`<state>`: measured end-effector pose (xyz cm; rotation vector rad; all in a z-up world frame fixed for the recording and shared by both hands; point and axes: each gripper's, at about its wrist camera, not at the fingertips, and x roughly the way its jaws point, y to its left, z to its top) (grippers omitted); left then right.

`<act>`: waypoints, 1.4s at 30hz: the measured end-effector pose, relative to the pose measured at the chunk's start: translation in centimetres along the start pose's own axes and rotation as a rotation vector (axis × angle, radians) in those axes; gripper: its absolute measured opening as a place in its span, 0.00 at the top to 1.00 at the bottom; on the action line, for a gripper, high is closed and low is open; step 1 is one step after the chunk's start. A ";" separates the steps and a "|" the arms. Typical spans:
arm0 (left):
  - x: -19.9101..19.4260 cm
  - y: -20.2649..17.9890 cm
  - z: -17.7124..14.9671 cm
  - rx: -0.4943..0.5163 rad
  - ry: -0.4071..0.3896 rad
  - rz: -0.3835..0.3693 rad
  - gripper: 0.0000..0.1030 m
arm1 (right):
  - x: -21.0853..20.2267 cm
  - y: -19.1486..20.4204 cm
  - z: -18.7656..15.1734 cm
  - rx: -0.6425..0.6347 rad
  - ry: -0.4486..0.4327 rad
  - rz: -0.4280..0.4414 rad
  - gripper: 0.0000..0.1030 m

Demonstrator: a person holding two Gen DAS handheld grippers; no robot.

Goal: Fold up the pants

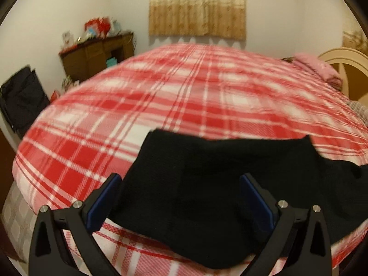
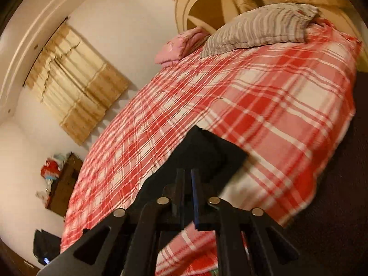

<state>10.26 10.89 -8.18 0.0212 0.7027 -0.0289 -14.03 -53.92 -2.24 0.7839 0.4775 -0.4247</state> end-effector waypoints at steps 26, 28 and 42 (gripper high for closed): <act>-4.8 -9.2 0.7 0.225 -0.068 -0.176 0.00 | 0.7 1.8 2.0 -0.384 0.060 -0.287 0.96; -4.7 -9.2 0.6 0.214 -0.058 -0.185 0.00 | 1.6 -0.1 2.0 -0.360 0.101 -0.292 0.96; -5.2 -9.8 0.1 0.218 -0.050 -0.213 0.00 | -5.5 -1.9 1.8 -0.008 -0.122 -0.011 0.36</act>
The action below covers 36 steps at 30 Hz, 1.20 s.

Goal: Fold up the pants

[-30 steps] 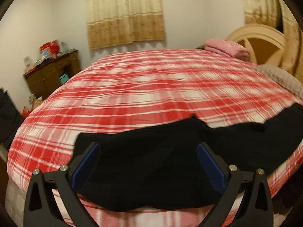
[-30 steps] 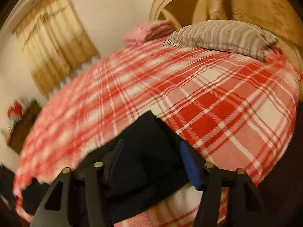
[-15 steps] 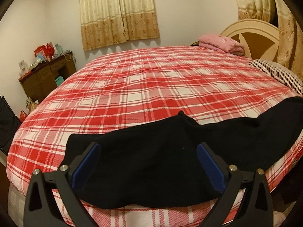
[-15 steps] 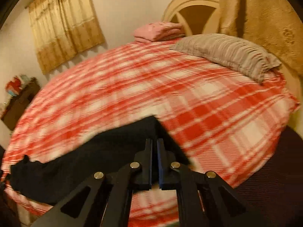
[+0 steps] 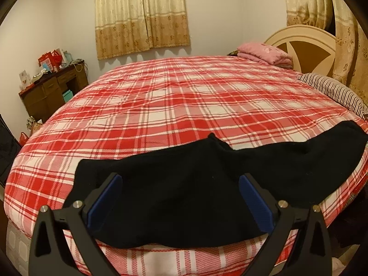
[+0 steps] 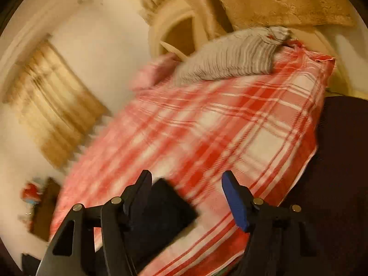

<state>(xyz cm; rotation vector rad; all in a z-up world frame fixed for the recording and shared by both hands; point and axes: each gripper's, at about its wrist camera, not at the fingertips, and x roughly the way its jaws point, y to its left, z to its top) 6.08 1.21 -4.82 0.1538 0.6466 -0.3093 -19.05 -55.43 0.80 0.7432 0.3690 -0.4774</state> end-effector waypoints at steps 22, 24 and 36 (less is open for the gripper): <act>0.7 -1.5 -2.7 -0.018 0.065 -0.064 0.00 | 8.8 8.4 -13.1 -0.003 0.329 0.091 0.50; 0.8 -1.4 -2.7 -0.024 0.067 -0.069 0.00 | 9.3 8.1 -13.4 0.026 0.323 0.118 0.51; 0.2 -0.4 -2.3 -0.030 0.053 -0.045 0.00 | 12.5 11.5 -16.3 -0.066 0.435 0.205 0.97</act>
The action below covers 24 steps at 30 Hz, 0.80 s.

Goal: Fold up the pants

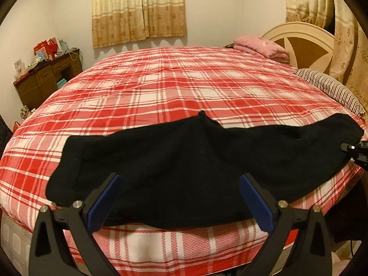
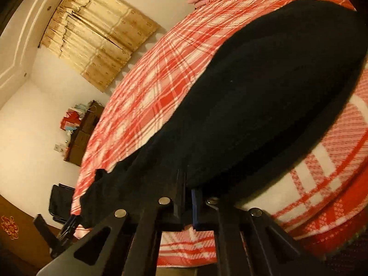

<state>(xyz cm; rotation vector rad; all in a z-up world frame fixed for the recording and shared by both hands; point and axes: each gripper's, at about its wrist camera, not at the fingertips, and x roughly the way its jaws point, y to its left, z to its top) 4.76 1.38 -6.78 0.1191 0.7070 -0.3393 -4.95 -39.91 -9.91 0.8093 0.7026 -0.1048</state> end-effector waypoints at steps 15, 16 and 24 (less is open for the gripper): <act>0.5 1.5 -0.2 -0.020 0.002 0.074 0.00 | -3.6 -2.3 -1.0 0.009 0.094 -0.042 0.95; 0.7 1.9 -0.3 -0.025 0.008 0.089 0.00 | -4.5 -1.7 -0.8 -0.030 0.086 -0.053 0.95; 1.5 3.5 -0.1 -0.051 0.007 0.128 0.00 | -11.6 0.5 3.4 -0.140 -0.236 -0.063 0.95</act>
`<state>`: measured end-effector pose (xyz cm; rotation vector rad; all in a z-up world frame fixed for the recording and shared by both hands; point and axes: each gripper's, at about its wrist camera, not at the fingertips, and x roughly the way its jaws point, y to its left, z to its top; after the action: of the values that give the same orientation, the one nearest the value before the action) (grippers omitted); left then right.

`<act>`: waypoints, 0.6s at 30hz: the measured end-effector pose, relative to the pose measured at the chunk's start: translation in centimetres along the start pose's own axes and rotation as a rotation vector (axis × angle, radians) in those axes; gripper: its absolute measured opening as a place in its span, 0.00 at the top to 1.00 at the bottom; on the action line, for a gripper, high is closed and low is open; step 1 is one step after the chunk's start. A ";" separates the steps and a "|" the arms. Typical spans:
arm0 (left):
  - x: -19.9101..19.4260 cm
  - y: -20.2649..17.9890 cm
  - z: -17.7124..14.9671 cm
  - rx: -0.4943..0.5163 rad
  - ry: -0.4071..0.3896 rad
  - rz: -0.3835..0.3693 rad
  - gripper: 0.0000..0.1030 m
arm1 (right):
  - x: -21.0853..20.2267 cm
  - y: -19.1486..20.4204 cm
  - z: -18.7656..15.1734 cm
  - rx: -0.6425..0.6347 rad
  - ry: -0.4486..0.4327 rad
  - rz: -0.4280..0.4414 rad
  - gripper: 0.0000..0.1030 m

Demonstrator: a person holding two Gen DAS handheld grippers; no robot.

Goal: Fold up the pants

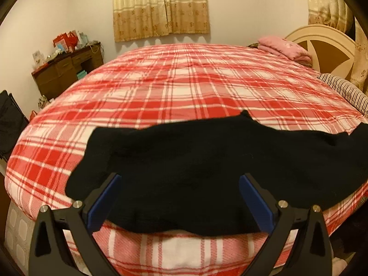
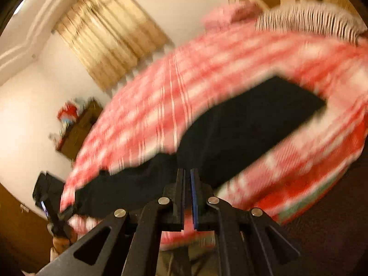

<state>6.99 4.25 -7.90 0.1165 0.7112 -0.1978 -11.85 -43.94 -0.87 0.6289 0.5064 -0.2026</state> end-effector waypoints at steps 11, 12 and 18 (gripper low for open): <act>6.2 3.9 -0.7 -0.095 0.148 0.190 0.00 | 10.1 -5.1 3.4 -0.131 0.099 -0.350 0.95; 5.9 4.2 -0.9 -0.113 0.126 0.177 0.00 | 9.8 -6.5 3.5 -0.104 0.070 -0.308 1.00; 5.6 4.0 -0.9 -0.085 0.118 0.201 0.00 | 2.3 -13.9 5.7 0.213 -0.132 -0.145 0.97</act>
<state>11.45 7.50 -12.15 0.1189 0.8190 0.0323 -12.22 -58.52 -5.14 0.7817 0.4060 -0.4364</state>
